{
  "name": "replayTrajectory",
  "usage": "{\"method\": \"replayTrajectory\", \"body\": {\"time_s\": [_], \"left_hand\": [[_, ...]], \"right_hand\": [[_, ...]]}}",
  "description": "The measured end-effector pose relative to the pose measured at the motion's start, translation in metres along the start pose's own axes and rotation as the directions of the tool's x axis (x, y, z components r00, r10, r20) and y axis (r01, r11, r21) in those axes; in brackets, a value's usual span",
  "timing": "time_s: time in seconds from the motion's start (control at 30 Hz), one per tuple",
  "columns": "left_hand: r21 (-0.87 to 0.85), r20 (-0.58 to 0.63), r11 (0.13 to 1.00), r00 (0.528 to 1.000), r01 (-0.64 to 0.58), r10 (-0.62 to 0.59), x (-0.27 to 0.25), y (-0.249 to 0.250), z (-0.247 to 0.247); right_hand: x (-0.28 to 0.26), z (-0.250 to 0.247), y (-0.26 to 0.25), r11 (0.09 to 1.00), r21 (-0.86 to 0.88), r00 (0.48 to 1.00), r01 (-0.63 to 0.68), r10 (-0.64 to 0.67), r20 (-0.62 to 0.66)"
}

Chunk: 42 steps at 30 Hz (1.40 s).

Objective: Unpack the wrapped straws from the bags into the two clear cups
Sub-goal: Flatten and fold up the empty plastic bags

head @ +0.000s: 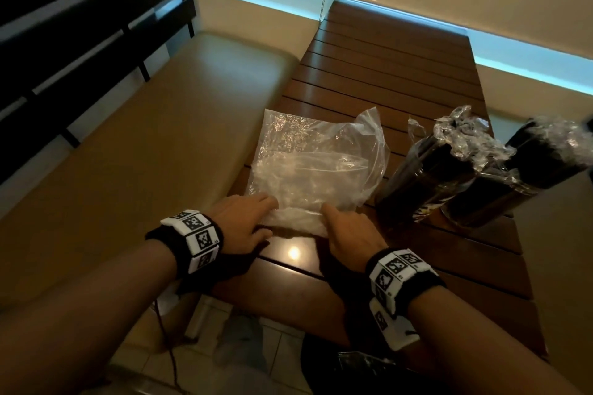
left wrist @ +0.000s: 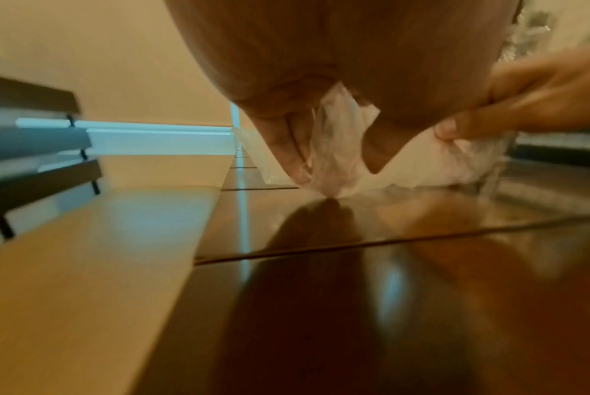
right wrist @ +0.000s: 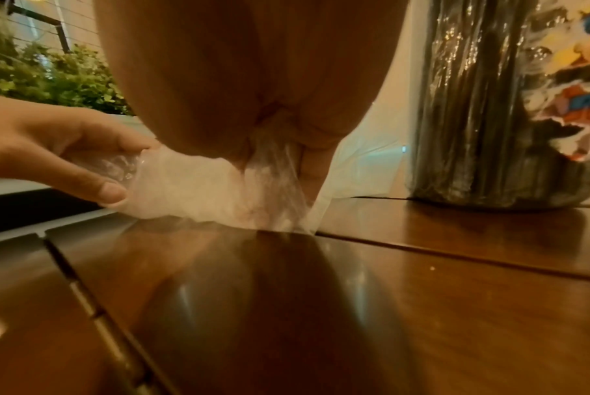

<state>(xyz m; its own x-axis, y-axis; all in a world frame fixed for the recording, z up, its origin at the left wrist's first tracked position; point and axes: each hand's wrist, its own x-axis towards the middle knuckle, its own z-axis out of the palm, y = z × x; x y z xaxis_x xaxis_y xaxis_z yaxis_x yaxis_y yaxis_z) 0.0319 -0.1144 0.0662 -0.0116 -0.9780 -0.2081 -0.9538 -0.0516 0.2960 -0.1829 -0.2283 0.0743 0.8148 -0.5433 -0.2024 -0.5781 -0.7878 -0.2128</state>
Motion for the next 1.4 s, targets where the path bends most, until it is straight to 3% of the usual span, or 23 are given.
{"method": "replayTrajectory", "body": {"time_s": [0.13, 0.23, 0.3, 0.37, 0.43, 0.47, 0.53, 0.6, 0.7, 0.8, 0.9, 1.03, 1.13, 1.23, 1.3, 1.4], "left_hand": [[-0.11, 0.013, 0.986, 0.992, 0.123, -0.122, 0.01, -0.003, 0.003], [-0.113, 0.017, 0.97, 0.976, 0.217, -0.217, 0.02, -0.004, 0.008], [-0.121, -0.025, 0.951, 0.957, 0.284, -0.289, 0.026, -0.003, 0.014], [-0.118, -0.108, 0.944, 0.941, 0.308, -0.321, 0.03, -0.001, 0.019], [0.027, -0.191, 0.964, 0.948, 0.263, -0.254, 0.031, 0.005, 0.019], [0.157, -0.23, 0.971, 0.962, 0.183, -0.144, 0.03, 0.008, 0.017], [0.369, -0.216, 0.929, 0.971, -0.016, 0.102, 0.027, 0.014, 0.011], [0.406, -0.114, 0.901, 0.97, -0.154, 0.217, 0.024, 0.011, 0.011], [0.288, -0.004, 0.95, 0.992, -0.123, 0.129, 0.017, 0.007, 0.008], [0.335, -0.053, 0.934, 0.988, -0.122, 0.148, 0.019, 0.006, 0.008], [0.138, -0.16, 0.99, 0.987, 0.03, -0.008, 0.021, 0.002, 0.002], [-0.017, -0.079, 0.988, 0.985, 0.154, -0.155, 0.026, 0.006, 0.0], [-0.108, -0.116, 0.961, 0.957, 0.253, -0.265, 0.034, 0.005, 0.012], [-0.02, -0.183, 0.961, 0.944, 0.276, -0.274, 0.038, 0.006, 0.015], [0.139, -0.21, 0.96, 0.954, 0.245, -0.213, 0.038, 0.009, 0.012], [0.383, -0.186, 0.921, 0.983, 0.066, 0.007, 0.034, 0.013, 0.012]], "right_hand": [[0.006, -0.006, 0.004, 0.987, 0.119, 0.994, -0.105, 0.1, 0.043], [0.01, -0.001, 0.008, 0.971, 0.168, 0.985, -0.168, 0.171, -0.002], [0.01, 0.004, 0.007, 0.985, 0.074, 0.979, -0.155, 0.163, -0.12], [0.01, 0.01, 0.007, 0.982, -0.174, 0.975, -0.069, 0.029, -0.222], [0.009, 0.015, 0.005, 0.927, -0.368, 0.978, 0.065, -0.132, -0.16], [0.007, 0.016, 0.003, 0.916, -0.382, 0.978, 0.125, -0.178, -0.109], [0.003, 0.012, 0.001, 0.938, -0.319, 0.987, 0.136, -0.157, -0.04], [0.002, 0.011, 0.002, 0.937, -0.327, 0.991, 0.122, -0.131, -0.004], [0.004, 0.01, 0.002, 0.946, -0.304, 0.992, 0.112, -0.124, -0.019], [0.008, 0.004, -0.002, 0.985, -0.159, 0.992, 0.069, -0.084, -0.093], [0.009, -0.003, 0.0, 0.998, 0.066, 0.997, -0.023, 0.028, -0.067], [0.017, -0.001, 0.004, 0.974, 0.188, 0.991, -0.124, 0.13, -0.023], [0.02, 0.006, 0.003, 0.988, 0.045, 0.983, -0.15, 0.154, -0.099], [0.015, 0.015, 0.0, 0.969, -0.248, 0.987, 0.004, -0.044, -0.156], [0.012, 0.019, 0.0, 0.956, -0.279, 0.985, 0.095, -0.13, -0.109], [0.013, 0.017, 0.0, 0.943, -0.319, 0.991, 0.098, -0.122, -0.057]]}}
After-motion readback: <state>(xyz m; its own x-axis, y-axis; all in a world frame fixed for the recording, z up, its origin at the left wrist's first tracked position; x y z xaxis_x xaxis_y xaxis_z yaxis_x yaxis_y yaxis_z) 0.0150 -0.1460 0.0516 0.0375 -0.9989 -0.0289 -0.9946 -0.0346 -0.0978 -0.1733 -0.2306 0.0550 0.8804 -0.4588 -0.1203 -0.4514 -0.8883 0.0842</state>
